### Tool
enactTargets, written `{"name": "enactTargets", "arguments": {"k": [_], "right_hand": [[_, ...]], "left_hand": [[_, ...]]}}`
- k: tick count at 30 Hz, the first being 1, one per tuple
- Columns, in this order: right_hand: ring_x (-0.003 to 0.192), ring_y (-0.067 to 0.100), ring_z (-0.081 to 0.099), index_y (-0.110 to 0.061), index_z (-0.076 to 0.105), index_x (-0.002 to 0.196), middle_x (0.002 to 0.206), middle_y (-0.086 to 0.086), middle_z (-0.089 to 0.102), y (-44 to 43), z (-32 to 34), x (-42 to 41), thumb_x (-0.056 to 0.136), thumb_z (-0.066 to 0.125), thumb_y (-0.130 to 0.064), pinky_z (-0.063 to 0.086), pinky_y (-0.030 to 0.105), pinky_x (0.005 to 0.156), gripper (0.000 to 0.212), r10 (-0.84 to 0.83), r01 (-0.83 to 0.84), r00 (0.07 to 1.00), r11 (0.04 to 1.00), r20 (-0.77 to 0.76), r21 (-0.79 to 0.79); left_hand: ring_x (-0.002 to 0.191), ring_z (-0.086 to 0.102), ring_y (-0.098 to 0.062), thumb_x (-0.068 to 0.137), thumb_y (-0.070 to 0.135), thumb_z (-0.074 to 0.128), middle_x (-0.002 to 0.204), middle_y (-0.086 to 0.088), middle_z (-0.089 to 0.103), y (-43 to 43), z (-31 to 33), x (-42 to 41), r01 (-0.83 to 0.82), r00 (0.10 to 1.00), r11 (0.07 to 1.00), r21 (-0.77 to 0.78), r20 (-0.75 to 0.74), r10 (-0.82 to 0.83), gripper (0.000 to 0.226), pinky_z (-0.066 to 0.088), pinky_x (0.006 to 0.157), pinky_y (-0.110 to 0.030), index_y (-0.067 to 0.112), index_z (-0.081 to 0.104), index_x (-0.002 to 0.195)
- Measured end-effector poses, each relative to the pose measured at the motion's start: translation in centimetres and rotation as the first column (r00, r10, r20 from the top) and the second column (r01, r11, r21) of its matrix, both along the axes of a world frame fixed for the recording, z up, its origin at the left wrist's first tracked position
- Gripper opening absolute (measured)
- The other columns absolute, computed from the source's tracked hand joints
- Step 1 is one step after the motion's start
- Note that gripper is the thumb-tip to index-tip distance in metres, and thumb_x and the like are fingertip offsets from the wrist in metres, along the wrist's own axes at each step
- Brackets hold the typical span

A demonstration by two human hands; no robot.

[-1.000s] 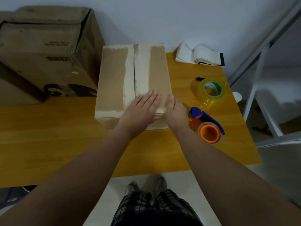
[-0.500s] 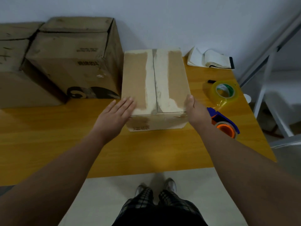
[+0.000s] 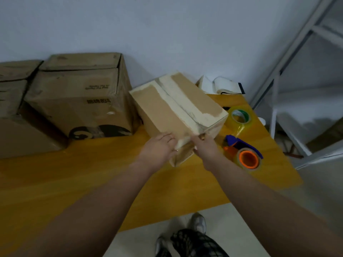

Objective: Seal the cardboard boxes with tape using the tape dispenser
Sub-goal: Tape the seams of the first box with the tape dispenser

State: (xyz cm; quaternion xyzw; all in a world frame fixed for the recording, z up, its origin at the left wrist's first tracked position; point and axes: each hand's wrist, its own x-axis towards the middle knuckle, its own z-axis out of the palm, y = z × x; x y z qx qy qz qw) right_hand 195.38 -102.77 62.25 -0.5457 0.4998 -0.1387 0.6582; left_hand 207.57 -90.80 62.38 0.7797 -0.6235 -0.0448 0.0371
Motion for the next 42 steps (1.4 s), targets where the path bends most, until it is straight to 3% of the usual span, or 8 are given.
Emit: {"name": "enactTargets", "arguments": {"k": [3, 6, 10, 16, 22, 26, 35, 42], "right_hand": [[0.091, 0.013, 0.049, -0.014, 0.01, 0.148, 0.107, -0.003, 0.048, -0.6, -0.7, 0.5, 0.095, 0.053, -0.035, 0.045, 0.029, 0.076, 0.071, 0.055, -0.056, 0.998, 0.996, -0.011, -0.07], [0.081, 0.009, 0.051, -0.01, 0.028, 0.139, 0.101, -0.003, 0.052, -3.6, -0.3, 0.9, 0.097, 0.052, -0.027, 0.048, 0.025, 0.067, 0.052, 0.06, -0.073, 0.995, 0.983, -0.081, -0.168], [0.099, 0.028, 0.056, -0.016, 0.028, 0.141, 0.12, 0.007, 0.052, -8.1, 0.2, 2.3, 0.099, 0.046, -0.022, 0.054, 0.042, 0.072, 0.046, 0.158, -0.168, 0.973, 0.985, -0.169, -0.05], [0.101, 0.037, 0.057, 0.001, 0.055, 0.115, 0.115, 0.022, 0.058, -17.2, -1.6, 0.5, 0.096, 0.04, -0.012, 0.05, 0.041, 0.081, 0.027, 0.044, -0.275, 0.828, 0.901, -0.559, -0.336], [0.084, 0.022, 0.062, -0.015, 0.058, 0.107, 0.096, 0.006, 0.062, -18.5, -2.3, 1.7, 0.099, 0.033, -0.047, 0.055, 0.044, 0.074, 0.041, -0.066, 0.013, 0.985, 0.949, -0.159, -0.314], [0.089, 0.015, 0.052, -0.014, 0.051, 0.119, 0.102, -0.002, 0.057, -19.1, -1.6, 4.3, 0.095, 0.04, -0.055, 0.041, 0.029, 0.068, 0.049, 0.097, -0.2, 0.967, 0.861, -0.234, -0.468], [0.103, 0.032, 0.055, -0.005, 0.043, 0.128, 0.112, 0.015, 0.057, -22.1, -0.4, 7.9, 0.101, 0.029, -0.042, 0.048, 0.043, 0.08, 0.048, 0.055, -0.357, 0.887, 0.711, -0.459, -0.606], [0.139, 0.026, 0.023, -0.014, 0.034, 0.144, 0.151, 0.011, 0.03, -15.0, 1.9, 10.7, 0.095, 0.043, -0.015, 0.021, 0.04, 0.115, 0.05, 0.153, -0.454, 0.89, 0.397, -0.43, -0.798]], "left_hand": [[0.139, 0.023, -0.012, 0.097, 0.039, 0.041, 0.151, 0.002, 0.031, -2.6, 0.2, -1.2, 0.098, 0.995, 0.995, -0.013, -0.026, -0.098, 0.049, 0.008, 0.111, -0.021, 0.018, 0.036, 0.142], [0.14, 0.019, -0.011, 0.098, 0.039, 0.04, 0.153, 0.004, 0.026, -4.1, 0.4, 0.0, 0.17, 0.985, 0.985, 0.035, -0.05, -0.168, 0.05, 0.009, 0.113, -0.025, 0.021, 0.034, 0.144], [0.141, 0.015, -0.015, 0.098, 0.034, 0.041, 0.155, 0.007, 0.02, -5.4, 0.3, 3.4, -0.01, 1.0, 0.999, 0.049, -0.018, 0.011, 0.05, 0.013, 0.114, -0.035, 0.031, 0.026, 0.146], [0.144, 0.003, -0.029, 0.1, 0.033, 0.034, 0.159, -0.001, 0.001, -8.4, -0.4, 8.1, -0.327, 0.945, 0.939, 0.109, 0.048, 0.323, 0.056, 0.002, 0.115, -0.047, 0.038, 0.005, 0.148], [0.133, 0.029, -0.033, 0.094, 0.049, 0.034, 0.151, -0.005, 0.029, -10.6, -1.1, 7.9, -0.422, 0.886, 0.906, 0.029, 0.224, 0.405, 0.058, 0.027, 0.103, -0.054, 0.039, 0.013, 0.147], [0.129, 0.034, -0.031, 0.094, 0.053, 0.035, 0.147, -0.005, 0.034, -13.1, -1.1, 7.3, -0.486, 0.848, 0.874, -0.021, 0.232, 0.477, 0.06, 0.031, 0.099, -0.051, 0.036, 0.014, 0.147], [0.125, 0.036, -0.03, 0.096, 0.05, 0.033, 0.14, -0.008, 0.039, -15.2, -0.1, 7.8, -0.521, 0.842, 0.853, -0.027, 0.148, 0.519, 0.055, 0.031, 0.1, -0.046, 0.026, 0.027, 0.144], [0.123, 0.04, -0.025, 0.096, 0.037, 0.041, 0.133, -0.005, 0.05, -8.2, 3.6, 9.2, -0.425, 0.894, 0.875, -0.231, 0.043, 0.446, 0.042, 0.03, 0.101, -0.042, 0.019, 0.048, 0.133]]}}
